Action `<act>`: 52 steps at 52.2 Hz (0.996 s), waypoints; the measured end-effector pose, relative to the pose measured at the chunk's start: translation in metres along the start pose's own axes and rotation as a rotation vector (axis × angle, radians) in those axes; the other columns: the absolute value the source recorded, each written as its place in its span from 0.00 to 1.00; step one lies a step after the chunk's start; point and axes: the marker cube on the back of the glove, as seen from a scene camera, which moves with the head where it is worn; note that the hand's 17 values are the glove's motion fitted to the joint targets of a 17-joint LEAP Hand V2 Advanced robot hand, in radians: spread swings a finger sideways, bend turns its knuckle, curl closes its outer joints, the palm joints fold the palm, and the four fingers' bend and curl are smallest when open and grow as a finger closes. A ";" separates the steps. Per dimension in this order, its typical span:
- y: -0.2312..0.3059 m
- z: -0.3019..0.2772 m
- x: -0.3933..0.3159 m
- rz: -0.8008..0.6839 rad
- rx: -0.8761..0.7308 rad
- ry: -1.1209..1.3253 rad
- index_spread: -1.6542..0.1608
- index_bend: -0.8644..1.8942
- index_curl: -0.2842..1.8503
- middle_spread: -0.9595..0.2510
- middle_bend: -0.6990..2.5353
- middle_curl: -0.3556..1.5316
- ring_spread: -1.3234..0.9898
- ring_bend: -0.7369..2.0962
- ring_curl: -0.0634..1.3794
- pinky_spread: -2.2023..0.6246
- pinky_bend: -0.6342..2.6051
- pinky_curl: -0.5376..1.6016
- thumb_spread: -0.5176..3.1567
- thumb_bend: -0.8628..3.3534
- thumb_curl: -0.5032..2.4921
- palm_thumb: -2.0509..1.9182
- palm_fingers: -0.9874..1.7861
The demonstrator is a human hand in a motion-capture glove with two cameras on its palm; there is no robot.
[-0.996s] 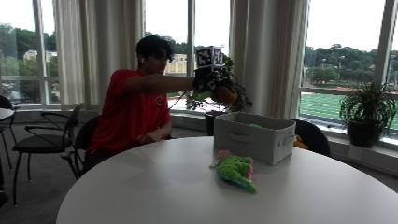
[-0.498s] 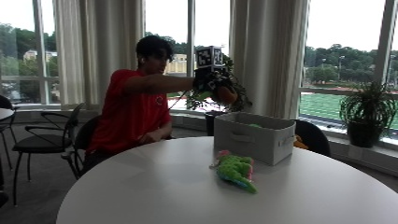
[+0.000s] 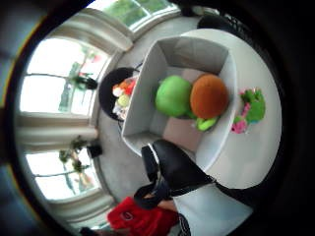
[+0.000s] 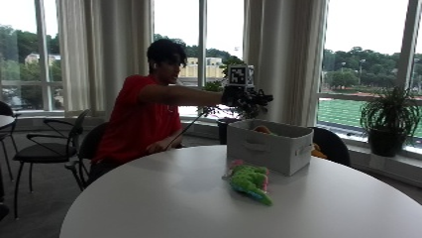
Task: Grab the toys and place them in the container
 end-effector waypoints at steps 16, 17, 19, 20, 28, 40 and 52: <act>0.015 0.071 0.135 0.139 -0.062 0.018 0.70 0.36 0.28 0.67 0.25 0.33 0.56 0.33 0.22 0.81 0.63 0.41 0.41 0.19 0.29 0.50 0.26; 0.015 0.074 0.141 0.145 -0.062 0.031 0.70 0.36 0.28 0.67 0.25 0.33 0.56 0.33 0.22 0.81 0.62 0.41 0.41 0.19 0.28 0.50 0.26; 0.015 0.081 0.152 0.155 -0.069 0.049 0.70 0.37 0.28 0.67 0.25 0.33 0.56 0.32 0.21 0.81 0.62 0.40 0.40 0.19 0.28 0.50 0.26; 0.015 0.085 0.157 0.161 -0.074 0.054 0.70 0.37 0.28 0.67 0.25 0.32 0.56 0.32 0.21 0.81 0.62 0.40 0.40 0.19 0.28 0.50 0.26; 0.007 0.124 0.182 0.199 -0.149 0.029 0.70 0.36 0.27 0.68 0.25 0.31 0.57 0.31 0.20 0.82 0.61 0.40 0.39 0.19 0.27 0.50 0.27; -0.010 0.183 0.176 0.154 -0.252 -0.043 0.70 0.36 0.26 0.70 0.25 0.31 0.58 0.30 0.18 0.83 0.61 0.40 0.38 0.18 0.26 0.49 0.25; -0.029 0.212 0.170 0.133 -0.315 -0.076 0.70 0.36 0.25 0.73 0.24 0.29 0.58 0.30 0.15 0.83 0.62 0.41 0.36 0.18 0.26 0.49 0.24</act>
